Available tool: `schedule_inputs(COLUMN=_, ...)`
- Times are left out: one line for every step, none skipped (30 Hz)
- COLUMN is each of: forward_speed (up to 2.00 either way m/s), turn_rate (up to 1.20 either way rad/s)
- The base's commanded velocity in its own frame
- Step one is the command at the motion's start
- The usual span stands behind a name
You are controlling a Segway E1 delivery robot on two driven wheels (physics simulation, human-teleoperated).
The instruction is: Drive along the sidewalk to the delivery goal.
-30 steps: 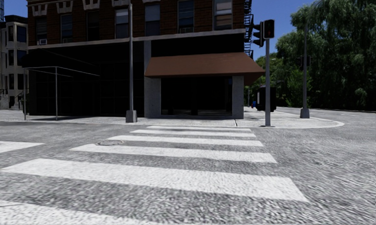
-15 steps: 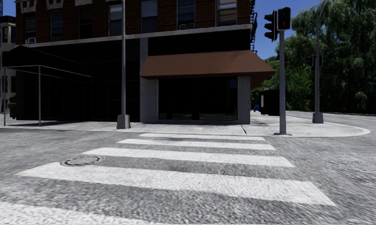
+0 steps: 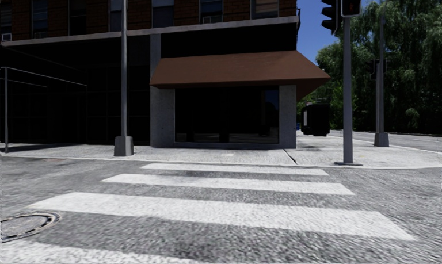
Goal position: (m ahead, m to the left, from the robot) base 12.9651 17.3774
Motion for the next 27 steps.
schedule_inputs(forward_speed=2.00, turn_rate=-0.16)
schedule_inputs(forward_speed=2.00, turn_rate=-0.07)
schedule_inputs(forward_speed=2.00, turn_rate=-0.04)
schedule_inputs(forward_speed=2.00, turn_rate=-0.04)
schedule_inputs(forward_speed=2.00, turn_rate=-0.03)
schedule_inputs(forward_speed=2.00, turn_rate=-0.02)
schedule_inputs(forward_speed=2.00, turn_rate=-0.02)
schedule_inputs(forward_speed=2.00, turn_rate=-0.02)
schedule_inputs(forward_speed=2.00, turn_rate=-0.02)
schedule_inputs(forward_speed=2.00, turn_rate=-0.02)
schedule_inputs(forward_speed=2.00, turn_rate=-0.02)
schedule_inputs(forward_speed=2.00, turn_rate=-0.06)
schedule_inputs(forward_speed=2.00, turn_rate=-0.27)
schedule_inputs(forward_speed=2.00, turn_rate=-1.01)
schedule_inputs(forward_speed=2.00, turn_rate=-1.20)
schedule_inputs(forward_speed=2.00, turn_rate=-1.20)
schedule_inputs(forward_speed=2.00, turn_rate=-1.20)
schedule_inputs(forward_speed=2.00, turn_rate=-1.17)
schedule_inputs(forward_speed=2.00, turn_rate=-1.17)
schedule_inputs(forward_speed=2.00, turn_rate=-0.70)
schedule_inputs(forward_speed=2.00, turn_rate=-0.23)
schedule_inputs(forward_speed=2.00, turn_rate=-0.07)
schedule_inputs(forward_speed=2.00, turn_rate=-0.02)
schedule_inputs(forward_speed=2.00, turn_rate=0.00)
schedule_inputs(forward_speed=2.00, turn_rate=0.00)
schedule_inputs(forward_speed=2.00, turn_rate=0.00)
schedule_inputs(forward_speed=2.00, turn_rate=0.00)
